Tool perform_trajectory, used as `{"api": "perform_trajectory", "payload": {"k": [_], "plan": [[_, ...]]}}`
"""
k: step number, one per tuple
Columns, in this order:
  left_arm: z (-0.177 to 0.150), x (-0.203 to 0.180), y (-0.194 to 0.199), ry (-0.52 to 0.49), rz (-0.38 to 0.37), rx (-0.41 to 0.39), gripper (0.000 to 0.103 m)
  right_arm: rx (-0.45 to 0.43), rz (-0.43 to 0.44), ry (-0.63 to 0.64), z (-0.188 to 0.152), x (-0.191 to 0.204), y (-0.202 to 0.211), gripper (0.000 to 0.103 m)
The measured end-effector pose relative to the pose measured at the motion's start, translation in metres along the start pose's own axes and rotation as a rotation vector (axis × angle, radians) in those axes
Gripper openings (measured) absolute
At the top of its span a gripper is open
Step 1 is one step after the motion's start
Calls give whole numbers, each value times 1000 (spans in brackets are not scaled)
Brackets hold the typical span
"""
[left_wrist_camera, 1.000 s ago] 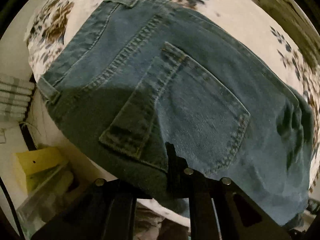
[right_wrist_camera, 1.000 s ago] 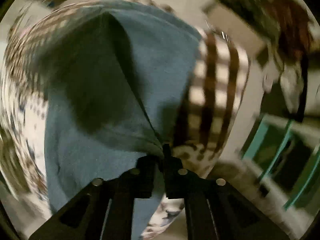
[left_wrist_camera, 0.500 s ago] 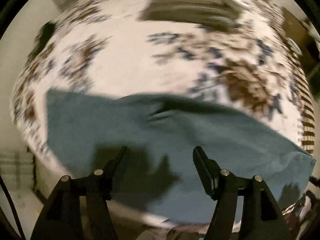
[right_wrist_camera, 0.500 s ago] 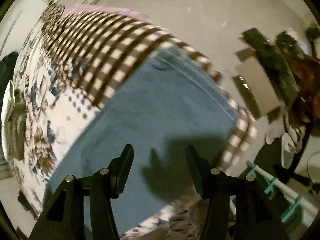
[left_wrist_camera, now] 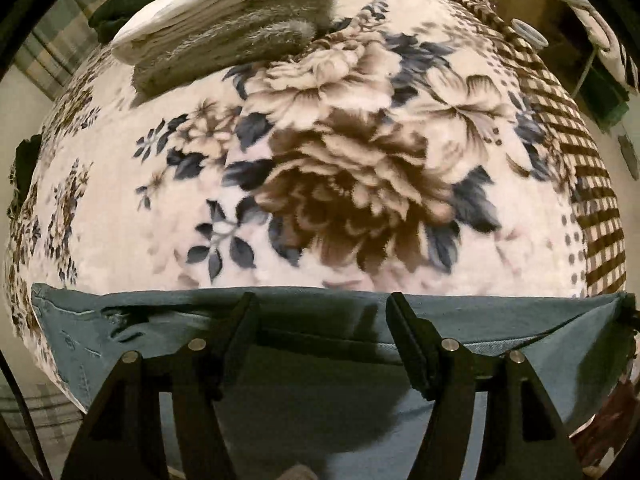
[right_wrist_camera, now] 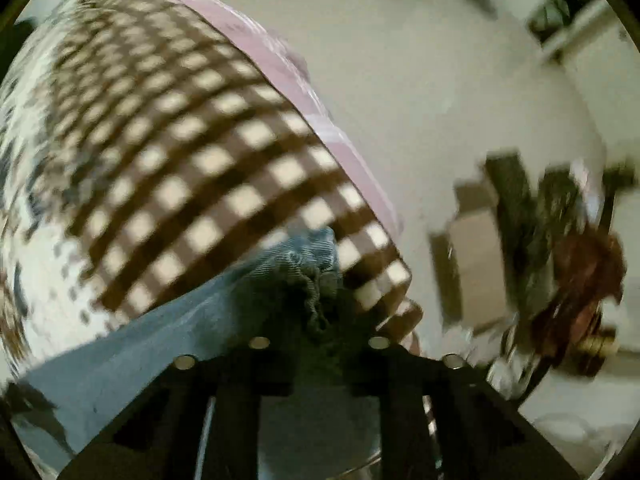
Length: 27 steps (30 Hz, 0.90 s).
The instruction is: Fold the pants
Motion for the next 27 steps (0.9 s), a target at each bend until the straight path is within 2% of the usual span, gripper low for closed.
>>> {"api": "perform_trajectory", "payload": {"k": [4,8,10,12,13,14,15,16,17,19,21,24,25,27], "plan": [[0,18,5,37,22,-6,63,-118,43,-119,3,-13,50,14],[-1,37,7,77,42,-6,63,-138,86,-288,-6,-42,69,14],[-4,46,4,86,62,-2,63,-95,75,-313,-13,-50,49,14],[-7,54,0,91,77,8,63,30,53,-272,-26,-52,7,21],[-11,57,-4,94,81,24,63,94,15,-234,-33,-54,-8,22],[-14,59,-6,102,80,37,63,132,4,-205,-34,-52,-14,25],[-16,62,-6,112,75,49,63,122,14,-182,-30,-47,-8,26],[-18,64,-6,114,71,57,63,94,28,-143,-25,-38,4,34],[-19,65,-5,112,70,63,63,54,68,-61,-19,-16,24,50],[-23,66,-2,119,61,83,63,52,207,91,-25,37,47,62],[-30,65,-5,137,34,136,63,120,325,365,-55,111,58,62],[-40,66,-7,151,1,189,63,167,428,718,-103,206,64,62],[-42,70,-8,145,8,191,63,171,443,809,-115,229,64,62],[-47,77,-11,136,23,200,63,158,417,1022,-141,270,58,62]]}}
Point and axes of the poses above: each gripper's, at about its wrist camera, not at the fingertips, and y roughly against the way its jaws point, x to its left, z to its top, the point moved 10 cm from there along -y, roughly the way its jaws point, and after that the axes turned 9 degrees about -x, right-handed, at the moved point
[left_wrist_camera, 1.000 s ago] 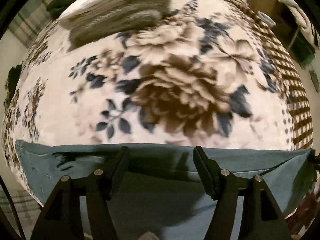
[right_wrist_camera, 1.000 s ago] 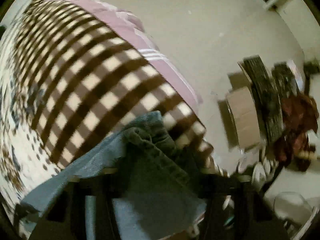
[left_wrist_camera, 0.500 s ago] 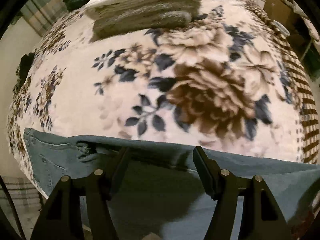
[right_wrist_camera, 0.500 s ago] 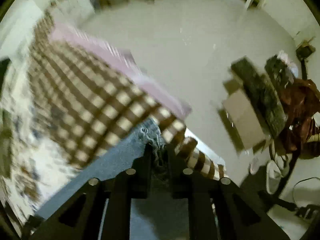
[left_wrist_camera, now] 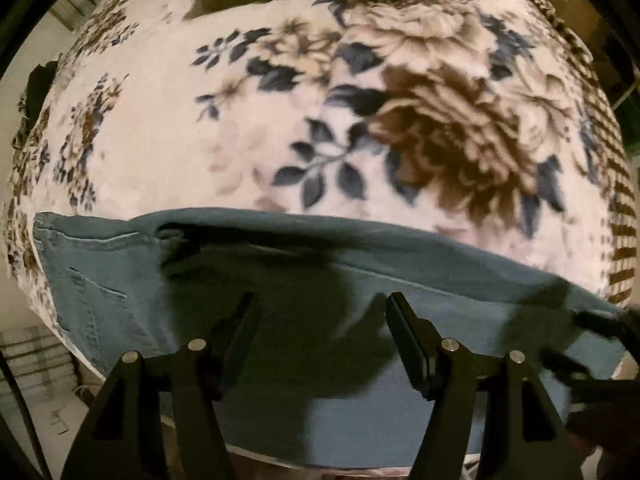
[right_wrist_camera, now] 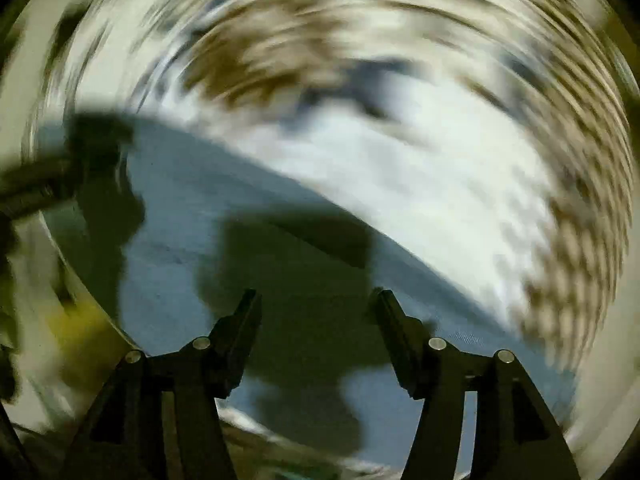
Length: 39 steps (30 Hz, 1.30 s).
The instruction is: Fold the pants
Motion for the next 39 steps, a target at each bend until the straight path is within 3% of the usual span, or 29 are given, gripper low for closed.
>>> {"api": "perform_trajectory", "payload": {"k": [1,3,5,6,13,17,20,22,23,26,27,29,32,33,35,37,39], "plan": [[-2,3,-5,-2,-3,13,63,33,-25,93,5,13,-16,61],[-4,9,-11,0,5,24,62,32,-107,197,10,19,-29,25],[-2,18,-9,24,-7,15,58,-10,-140,190,15,16,-22,6],[-1,23,-7,37,-5,4,58,-43,-145,165,17,13,-14,2],[5,72,9,148,18,-40,58,-216,-198,-23,15,-8,34,1],[10,91,1,177,31,-25,58,-154,-217,-188,36,-25,7,0],[14,106,-4,202,48,-23,58,-164,-336,-299,43,-63,8,0],[17,115,-5,204,51,-22,58,-199,-227,-408,51,-78,24,0],[19,119,-2,205,53,-31,58,-200,-109,-422,57,-72,29,1],[23,134,6,196,84,-62,58,-136,113,-358,63,-34,41,5],[24,140,8,197,102,-70,58,-129,149,-321,68,-19,44,9],[24,154,7,203,138,-72,58,-92,198,-227,76,18,38,38],[20,174,1,207,192,-61,58,-58,267,-134,100,83,22,40],[18,181,0,216,206,-59,58,-34,344,-142,107,107,13,40],[14,194,-1,239,226,-61,58,10,470,-205,126,146,-4,40],[10,204,-2,256,239,-60,58,27,532,-286,143,164,-20,41],[7,213,-7,271,243,-55,58,41,601,-353,158,177,-33,55]]}}
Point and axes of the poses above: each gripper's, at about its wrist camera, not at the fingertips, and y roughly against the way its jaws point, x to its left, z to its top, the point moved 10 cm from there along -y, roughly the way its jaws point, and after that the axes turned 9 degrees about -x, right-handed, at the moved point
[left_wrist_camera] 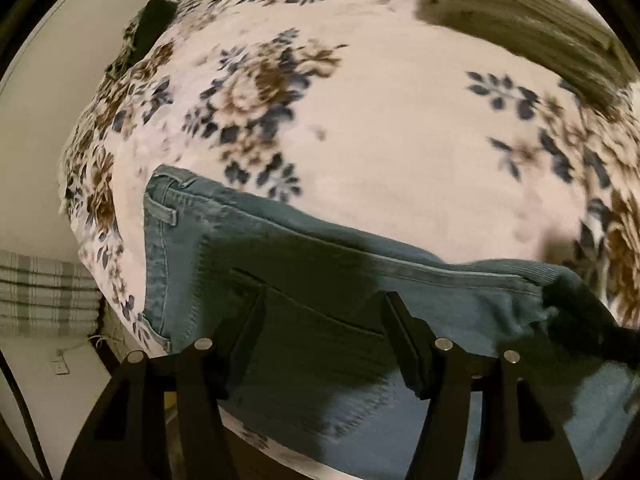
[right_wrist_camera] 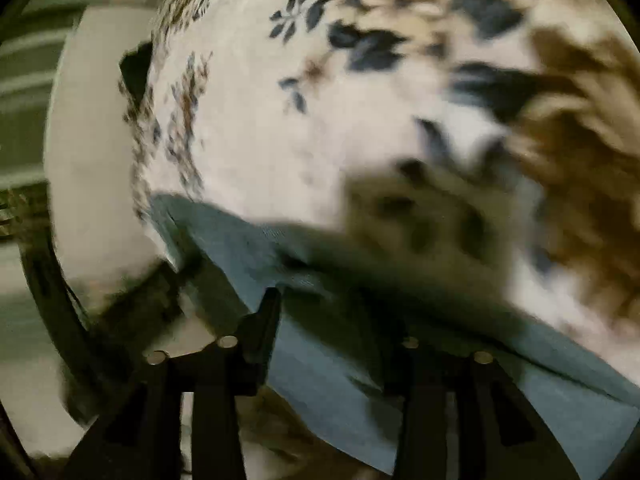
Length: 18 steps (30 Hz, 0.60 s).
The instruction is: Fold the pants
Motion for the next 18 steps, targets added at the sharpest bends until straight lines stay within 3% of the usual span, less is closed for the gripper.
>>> {"api": "perform_trajectory", "payload": {"k": [2,5,6,7,8,9,12,15,17,18], "plan": [[0,4,-8,0,2,9,58,20,36,-67,6,3,-18,84],[0,6,-23,-3,-12,33,58,74,11,-79,14,5,-31,89],[1,6,-25,0,-18,36,58,90,-18,-49,15,4,-35,87],[1,6,-27,3,-23,39,58,94,-59,-12,17,8,-38,71],[2,7,-29,5,-30,42,58,92,-139,73,21,10,-39,23],[2,7,-29,8,-35,44,58,97,-186,135,20,15,-34,16],[3,9,-27,20,-53,45,58,72,-225,193,24,19,-13,16],[2,12,-26,13,-53,45,58,78,-207,185,22,18,-7,20],[2,14,-26,19,-56,48,58,102,-201,158,18,10,-13,40],[2,14,-26,20,-57,49,58,118,-194,140,21,14,-28,41]]}}
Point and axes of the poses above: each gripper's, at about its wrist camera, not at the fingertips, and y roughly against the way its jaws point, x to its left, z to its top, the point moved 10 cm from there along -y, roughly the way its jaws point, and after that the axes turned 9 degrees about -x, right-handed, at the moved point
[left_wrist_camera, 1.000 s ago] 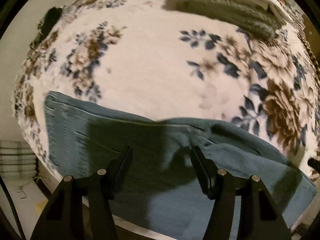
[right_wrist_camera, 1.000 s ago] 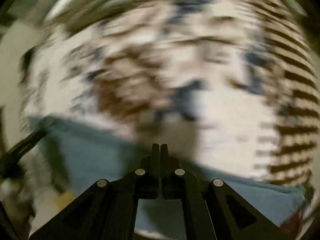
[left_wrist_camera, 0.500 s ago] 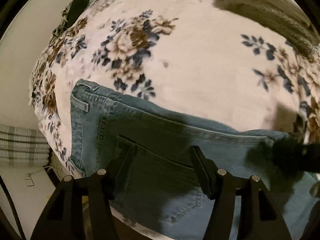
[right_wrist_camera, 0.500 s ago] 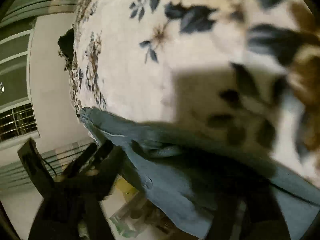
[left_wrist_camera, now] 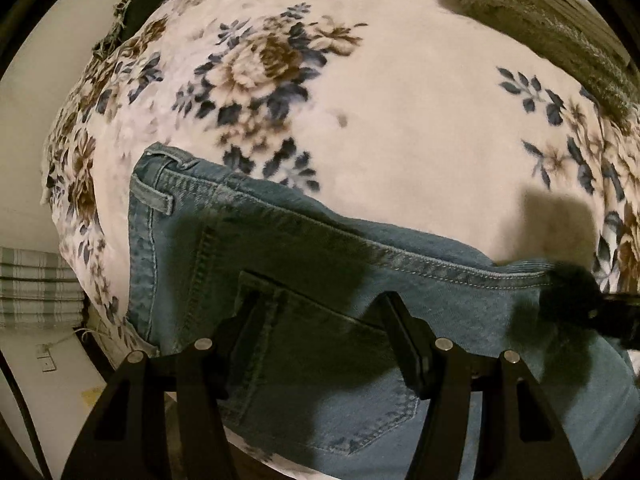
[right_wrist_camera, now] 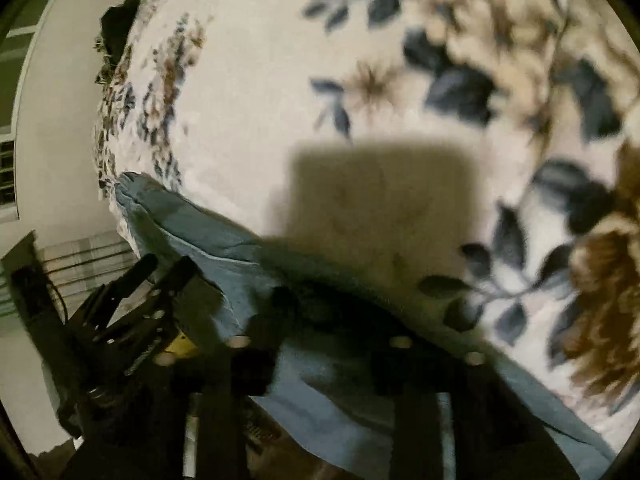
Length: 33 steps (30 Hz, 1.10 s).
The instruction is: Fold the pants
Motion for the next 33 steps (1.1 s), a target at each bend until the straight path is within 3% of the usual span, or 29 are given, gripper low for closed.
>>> {"api": "perform_trajectory", "payload": {"k": [2,5,8,10,12,15,16,17,18,20,22,27,30,31,32,33], "plan": [[0,1,-2,-7,0,3,58,1,-12,-24,6,-5,-13,41],[1,1,-3,-8,-5,2,58,-77,79,-94,21,-3,-9,43],[2,-1,-5,-18,-10,-6,58,-86,138,-146,22,-11,-9,43],[2,-3,-5,-25,-13,-9,58,-84,140,-138,21,-14,-8,46],[2,-4,-6,-31,-12,-13,58,-84,142,-114,21,-8,-7,55],[1,-6,-8,-41,-10,-17,58,-68,74,-43,19,4,-17,54],[1,-6,-8,-43,-9,-17,58,-76,48,-34,20,6,-21,42],[1,-6,-9,-46,-8,-15,58,-75,4,-20,20,5,-23,21],[1,-7,-9,-48,-9,-13,58,-88,-43,-5,19,0,-20,15],[0,-7,-10,-49,-17,-9,58,-131,-19,-26,20,-1,-3,12],[1,-7,-9,-58,-19,-13,58,-177,0,-39,23,0,13,12],[6,-5,-4,-64,-11,-35,58,-201,-5,-56,18,-5,23,12],[8,-4,0,-61,-19,-36,58,-188,44,-126,19,-8,19,14],[8,-4,2,-59,-28,-35,58,-176,72,-164,17,-11,20,17],[8,-5,5,-58,-35,-36,58,-178,72,-178,14,-16,25,30],[9,-6,9,-57,-42,-40,58,-203,28,-173,12,-27,38,37]]}}
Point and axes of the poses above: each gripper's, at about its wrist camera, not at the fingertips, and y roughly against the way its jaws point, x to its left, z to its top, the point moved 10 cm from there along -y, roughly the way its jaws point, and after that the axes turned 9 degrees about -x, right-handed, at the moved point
